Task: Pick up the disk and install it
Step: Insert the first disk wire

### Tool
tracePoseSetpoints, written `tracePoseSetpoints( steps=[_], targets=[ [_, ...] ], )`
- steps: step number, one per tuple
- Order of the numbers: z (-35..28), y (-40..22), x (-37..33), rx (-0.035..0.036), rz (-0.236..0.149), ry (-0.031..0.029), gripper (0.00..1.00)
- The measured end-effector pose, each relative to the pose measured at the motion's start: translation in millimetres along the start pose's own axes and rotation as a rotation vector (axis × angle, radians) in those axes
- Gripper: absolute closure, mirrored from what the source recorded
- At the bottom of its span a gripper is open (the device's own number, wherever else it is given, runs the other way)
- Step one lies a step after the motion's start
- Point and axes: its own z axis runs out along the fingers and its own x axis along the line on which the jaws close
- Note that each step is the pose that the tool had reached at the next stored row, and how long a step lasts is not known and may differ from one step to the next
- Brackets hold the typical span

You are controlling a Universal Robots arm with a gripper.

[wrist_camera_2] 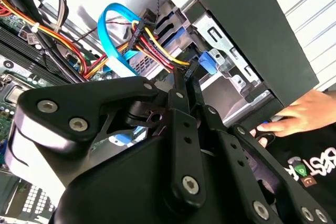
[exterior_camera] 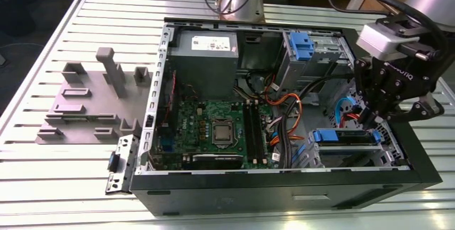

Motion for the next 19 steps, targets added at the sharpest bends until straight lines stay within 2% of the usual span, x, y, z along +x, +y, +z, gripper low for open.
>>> tracePoseSetpoints(
  steps=[5, 9, 11, 15, 19],
  targets=[
    [2.7, 1.8, 4.5, 0.008, 0.002, -0.0283, 0.82],
    [4.8, 3.5, 7.1, 0.0134, 0.003, -0.0442, 0.82],
    [5.6, 3.6, 7.1, 0.0133, 0.01, -0.047, 0.82],
    [7.0, 3.7, 6.9, 0.0087, 0.042, -0.049, 0.82],
    [7.9, 4.8, 6.8, 0.008, 0.053, -0.0502, 0.82]
  ],
)
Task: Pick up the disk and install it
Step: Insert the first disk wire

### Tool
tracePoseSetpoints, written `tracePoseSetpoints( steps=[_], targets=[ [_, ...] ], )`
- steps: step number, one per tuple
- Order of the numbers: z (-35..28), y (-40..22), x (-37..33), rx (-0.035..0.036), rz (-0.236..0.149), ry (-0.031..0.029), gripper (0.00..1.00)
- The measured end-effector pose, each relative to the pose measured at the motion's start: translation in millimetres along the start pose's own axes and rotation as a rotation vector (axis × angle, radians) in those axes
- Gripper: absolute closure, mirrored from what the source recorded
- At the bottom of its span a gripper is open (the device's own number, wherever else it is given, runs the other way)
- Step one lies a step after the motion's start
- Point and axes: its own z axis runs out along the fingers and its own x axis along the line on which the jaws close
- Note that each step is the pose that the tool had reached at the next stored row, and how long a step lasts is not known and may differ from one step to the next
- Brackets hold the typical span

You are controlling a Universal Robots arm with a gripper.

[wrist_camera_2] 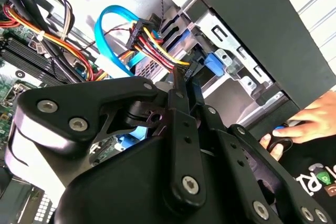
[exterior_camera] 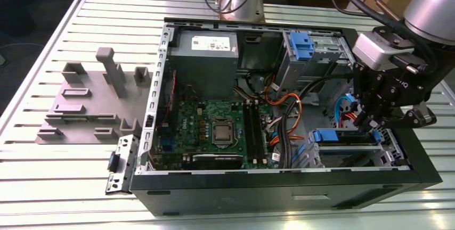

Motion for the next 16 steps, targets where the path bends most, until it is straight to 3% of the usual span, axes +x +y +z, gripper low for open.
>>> tracePoseSetpoints(
  steps=[10, 16],
  targets=[
    [0.1, 2.6, 0.1, 0.0046, 0.002, 0.0002, 0.82],
    [0.1, 3.1, 0.1, 0.0075, 0.027, 0.0015, 0.82]
  ],
)
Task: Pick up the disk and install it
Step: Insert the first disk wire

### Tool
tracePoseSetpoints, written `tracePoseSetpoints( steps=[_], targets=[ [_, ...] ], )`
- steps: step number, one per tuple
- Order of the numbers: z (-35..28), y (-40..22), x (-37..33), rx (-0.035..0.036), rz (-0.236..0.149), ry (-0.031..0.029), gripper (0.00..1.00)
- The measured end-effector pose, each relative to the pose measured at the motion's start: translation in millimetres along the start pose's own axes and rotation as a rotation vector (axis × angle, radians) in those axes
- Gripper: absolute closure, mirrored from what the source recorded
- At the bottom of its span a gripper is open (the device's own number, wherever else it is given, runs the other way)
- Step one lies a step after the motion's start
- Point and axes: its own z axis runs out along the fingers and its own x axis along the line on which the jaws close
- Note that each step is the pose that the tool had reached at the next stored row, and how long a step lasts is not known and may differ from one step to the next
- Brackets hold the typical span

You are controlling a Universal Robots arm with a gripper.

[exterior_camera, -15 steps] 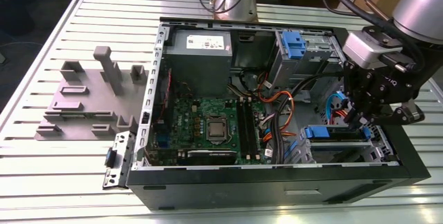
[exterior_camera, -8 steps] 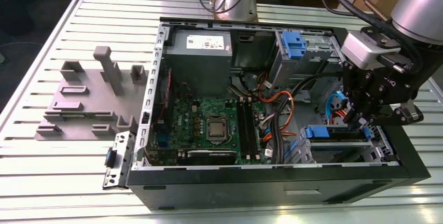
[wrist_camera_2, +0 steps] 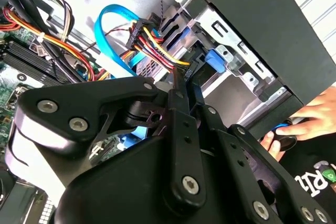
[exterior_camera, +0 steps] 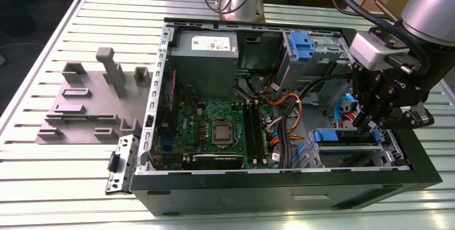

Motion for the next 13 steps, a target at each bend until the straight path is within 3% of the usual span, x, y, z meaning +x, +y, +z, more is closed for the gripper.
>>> tracePoseSetpoints(
  steps=[3, 5, 7, 11, 13],
  targets=[
    [0.6, 0.7, 1.2, 0.0047, 0.002, 0.0, 0.82],
    [1.2, 1.3, 1.9, 0.0071, 0.003, -0.0038, 0.82],
    [1.6, 2.2, 2.2, 0.0099, 0.004, -0.0126, 0.82],
    [2.5, 4.6, 2.2, 0.0168, 0.007, -0.0367, 0.82],
    [3.0, 4.7, 2.7, 0.0173, 0.011, -0.039, 0.82]
  ],
)
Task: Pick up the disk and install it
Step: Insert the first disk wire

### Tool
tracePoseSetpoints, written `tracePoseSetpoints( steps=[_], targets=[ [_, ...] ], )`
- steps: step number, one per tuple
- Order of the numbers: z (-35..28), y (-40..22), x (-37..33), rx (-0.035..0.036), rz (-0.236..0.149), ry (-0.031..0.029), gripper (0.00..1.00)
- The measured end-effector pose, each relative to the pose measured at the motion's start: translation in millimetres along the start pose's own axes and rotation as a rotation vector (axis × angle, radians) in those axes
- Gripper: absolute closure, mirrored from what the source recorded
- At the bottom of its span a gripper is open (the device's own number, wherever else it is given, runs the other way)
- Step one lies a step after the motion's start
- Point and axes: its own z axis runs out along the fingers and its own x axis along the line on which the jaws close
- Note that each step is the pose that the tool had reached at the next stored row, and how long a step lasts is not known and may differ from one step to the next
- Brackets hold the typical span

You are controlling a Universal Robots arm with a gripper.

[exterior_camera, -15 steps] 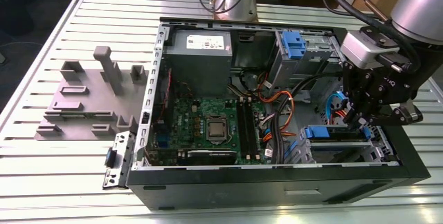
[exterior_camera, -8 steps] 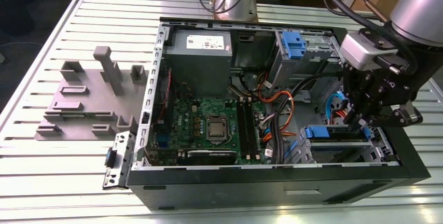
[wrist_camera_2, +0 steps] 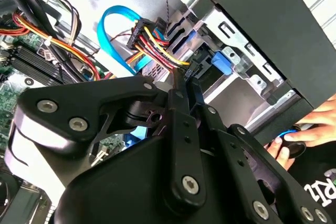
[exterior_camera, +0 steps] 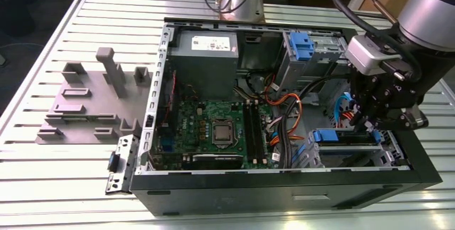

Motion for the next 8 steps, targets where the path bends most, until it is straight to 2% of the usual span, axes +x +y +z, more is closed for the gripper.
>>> tracePoseSetpoints(
  steps=[8],
  targets=[
    [0.1, 0.2, 0.5, -0.001, 0.03, 0.0011, 0.82]
  ],
)
